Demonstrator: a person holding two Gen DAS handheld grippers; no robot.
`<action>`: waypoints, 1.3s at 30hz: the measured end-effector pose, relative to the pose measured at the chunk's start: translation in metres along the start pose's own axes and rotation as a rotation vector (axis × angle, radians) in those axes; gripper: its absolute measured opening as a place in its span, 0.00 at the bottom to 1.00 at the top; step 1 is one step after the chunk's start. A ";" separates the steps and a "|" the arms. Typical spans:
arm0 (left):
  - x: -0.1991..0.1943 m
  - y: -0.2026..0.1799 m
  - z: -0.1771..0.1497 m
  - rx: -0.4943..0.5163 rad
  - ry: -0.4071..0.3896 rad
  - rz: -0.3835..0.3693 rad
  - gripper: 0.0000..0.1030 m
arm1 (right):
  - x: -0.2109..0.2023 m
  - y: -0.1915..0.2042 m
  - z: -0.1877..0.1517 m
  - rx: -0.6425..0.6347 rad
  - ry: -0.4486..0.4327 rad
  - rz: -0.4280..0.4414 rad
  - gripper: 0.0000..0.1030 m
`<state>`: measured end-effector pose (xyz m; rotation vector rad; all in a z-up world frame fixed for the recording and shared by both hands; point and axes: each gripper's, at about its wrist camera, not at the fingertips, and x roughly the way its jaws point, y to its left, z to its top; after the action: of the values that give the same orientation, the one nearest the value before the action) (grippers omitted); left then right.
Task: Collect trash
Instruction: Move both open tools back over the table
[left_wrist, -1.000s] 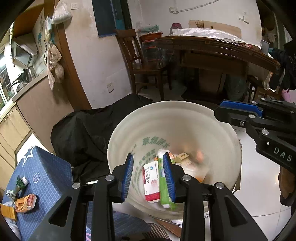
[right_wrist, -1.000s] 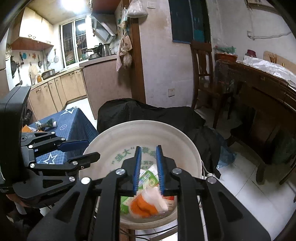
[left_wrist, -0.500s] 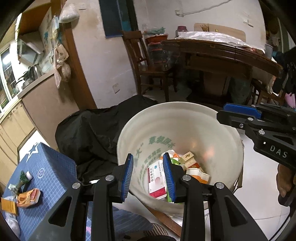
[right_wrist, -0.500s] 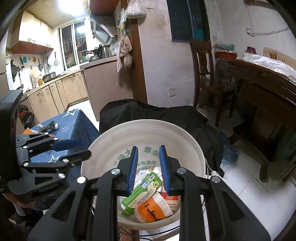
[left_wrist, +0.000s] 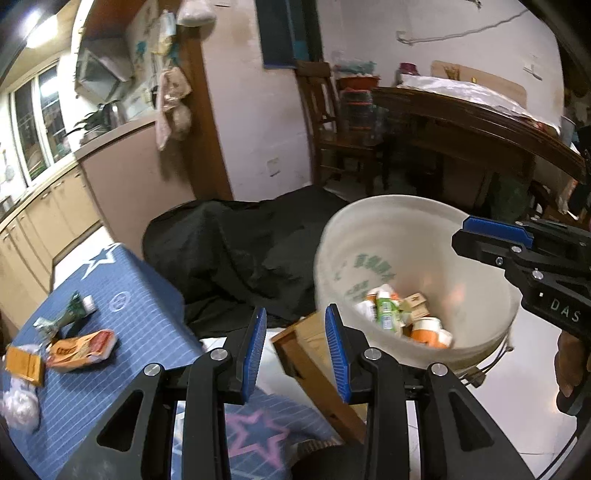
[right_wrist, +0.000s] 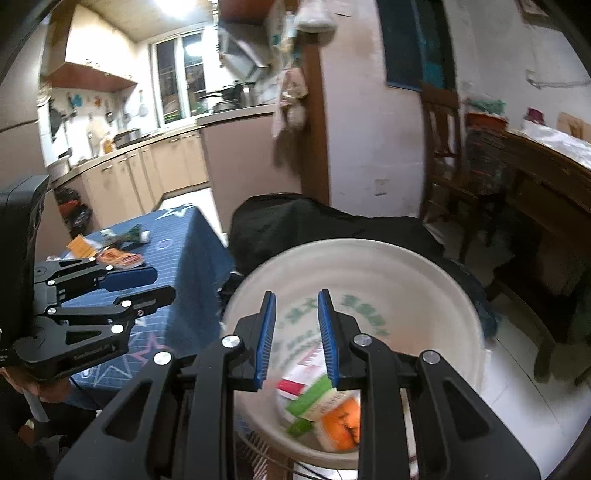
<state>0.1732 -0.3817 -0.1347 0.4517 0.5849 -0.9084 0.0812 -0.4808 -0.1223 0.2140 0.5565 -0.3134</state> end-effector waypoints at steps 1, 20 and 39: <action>-0.003 0.007 -0.003 -0.011 -0.001 0.013 0.34 | 0.002 0.009 0.001 -0.011 0.001 0.015 0.22; -0.049 0.188 -0.116 -0.380 0.093 0.243 0.34 | 0.085 0.160 0.024 -0.201 0.101 0.270 0.22; -0.063 0.285 -0.174 -0.606 0.112 0.334 0.34 | 0.208 0.312 0.077 -0.706 0.185 0.375 0.52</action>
<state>0.3314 -0.0868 -0.1919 0.0442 0.8223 -0.3568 0.3937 -0.2607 -0.1363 -0.3385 0.7617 0.2771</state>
